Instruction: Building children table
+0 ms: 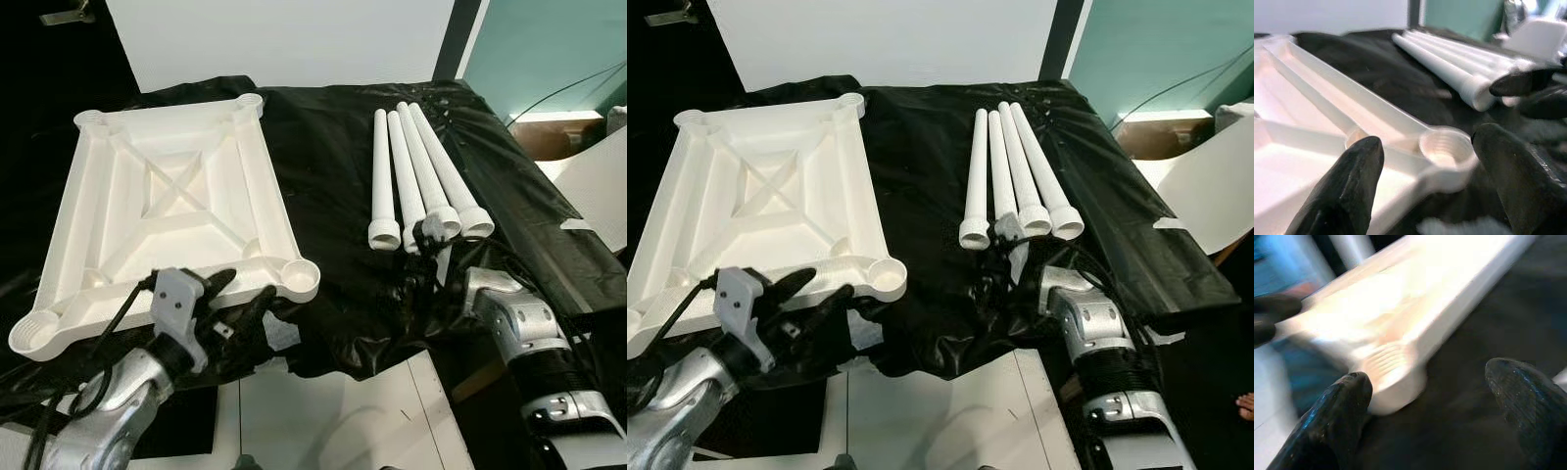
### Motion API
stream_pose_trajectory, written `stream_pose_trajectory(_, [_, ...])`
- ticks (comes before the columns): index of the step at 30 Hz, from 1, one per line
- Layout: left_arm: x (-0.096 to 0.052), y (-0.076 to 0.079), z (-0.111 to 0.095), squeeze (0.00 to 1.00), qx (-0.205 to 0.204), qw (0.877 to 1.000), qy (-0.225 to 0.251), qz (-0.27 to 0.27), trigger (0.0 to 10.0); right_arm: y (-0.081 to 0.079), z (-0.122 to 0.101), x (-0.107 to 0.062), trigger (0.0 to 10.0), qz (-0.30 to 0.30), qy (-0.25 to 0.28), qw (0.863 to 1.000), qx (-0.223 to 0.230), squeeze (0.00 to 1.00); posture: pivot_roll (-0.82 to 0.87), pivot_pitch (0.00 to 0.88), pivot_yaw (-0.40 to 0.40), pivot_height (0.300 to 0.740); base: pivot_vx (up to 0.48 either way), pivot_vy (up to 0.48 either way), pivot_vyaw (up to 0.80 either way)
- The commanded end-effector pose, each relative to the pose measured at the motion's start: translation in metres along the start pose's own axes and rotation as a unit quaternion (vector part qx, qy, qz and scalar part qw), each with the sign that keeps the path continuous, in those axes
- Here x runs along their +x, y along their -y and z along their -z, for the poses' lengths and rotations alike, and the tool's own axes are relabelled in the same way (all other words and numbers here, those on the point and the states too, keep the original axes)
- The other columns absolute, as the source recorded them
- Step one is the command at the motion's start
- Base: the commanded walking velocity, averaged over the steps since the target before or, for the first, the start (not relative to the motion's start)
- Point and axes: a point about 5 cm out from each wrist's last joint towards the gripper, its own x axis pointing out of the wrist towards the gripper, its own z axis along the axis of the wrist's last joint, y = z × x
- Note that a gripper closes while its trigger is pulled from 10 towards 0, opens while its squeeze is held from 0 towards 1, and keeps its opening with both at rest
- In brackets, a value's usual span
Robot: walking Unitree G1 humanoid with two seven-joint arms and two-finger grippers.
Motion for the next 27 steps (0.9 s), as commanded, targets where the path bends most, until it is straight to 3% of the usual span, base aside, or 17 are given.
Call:
stream_pose_trajectory(1, [0.007,-0.006,0.001,0.0,0.008,0.999,-0.007,-0.039,10.0,0.01,-0.003,0.002,10.0,0.07,0.014,0.997,-0.006,0.0,0.15,0.022,-0.05,0.74,0.0,0.0,0.0])
stream_pose_trajectory(6, [0.017,-0.008,-0.002,0.0,0.014,0.998,0.001,-0.062,10.0,0.017,-0.002,0.008,10.0,0.144,0.023,0.989,-0.007,0.0,0.15,0.018,-0.047,0.74,0.0,0.0,0.0])
stream_pose_trajectory(7, [0.024,-0.011,-0.005,0.0,0.015,0.996,0.009,-0.085,10.0,0.023,-0.003,0.011,10.0,0.204,0.03,0.978,-0.012,0.0,0.14,0.019,-0.041,0.74,0.0,0.0,0.0])
stream_pose_trajectory(8, [0.027,-0.012,-0.007,0.0,0.016,0.995,0.012,-0.094,10.0,0.025,-0.003,0.013,10.0,0.224,0.033,0.974,-0.013,0.0,0.14,0.019,-0.041,0.74,0.0,0.0,0.0])
stream_pose_trajectory(12, [0.032,-0.013,-0.012,0.0,0.014,0.994,0.026,-0.104,10.0,0.027,-0.004,0.015,10.0,0.256,0.042,0.966,-0.017,0.0,0.14,0.022,-0.037,0.74,0.0,0.0,0.0])
stream_pose_trajectory(15, [0.038,-0.01,-0.017,0.0,0.01,0.993,0.039,-0.113,10.0,0.032,-0.004,0.021,10.0,0.313,0.054,0.948,-0.01,0.0,0.13,0.034,-0.032,0.74,0.0,0.0,0.0])
stream_pose_trajectory(20, [0.039,-0.003,-0.021,0.0,0.004,0.993,0.048,-0.108,10.0,0.037,-0.006,0.02,10.0,0.371,0.072,0.926,0.002,0.0,0.14,0.059,-0.025,0.74,0.0,0.0,0.0])
stream_pose_trajectory(26, [0.037,0.0,-0.022,0.0,0.001,0.993,0.048,-0.105,10.0,0.038,-0.004,0.018,10.0,0.394,0.073,0.916,0.004,0.0,0.15,0.078,-0.02,0.74,0.0,0.0,0.0])
stream_pose_trajectory(27, [0.034,0.003,-0.022,0.0,-0.001,0.994,0.046,-0.103,10.0,0.037,0.004,0.014,10.0,0.428,0.066,0.901,0.004,0.0,0.16,0.097,-0.018,0.74,0.0,0.0,0.0])
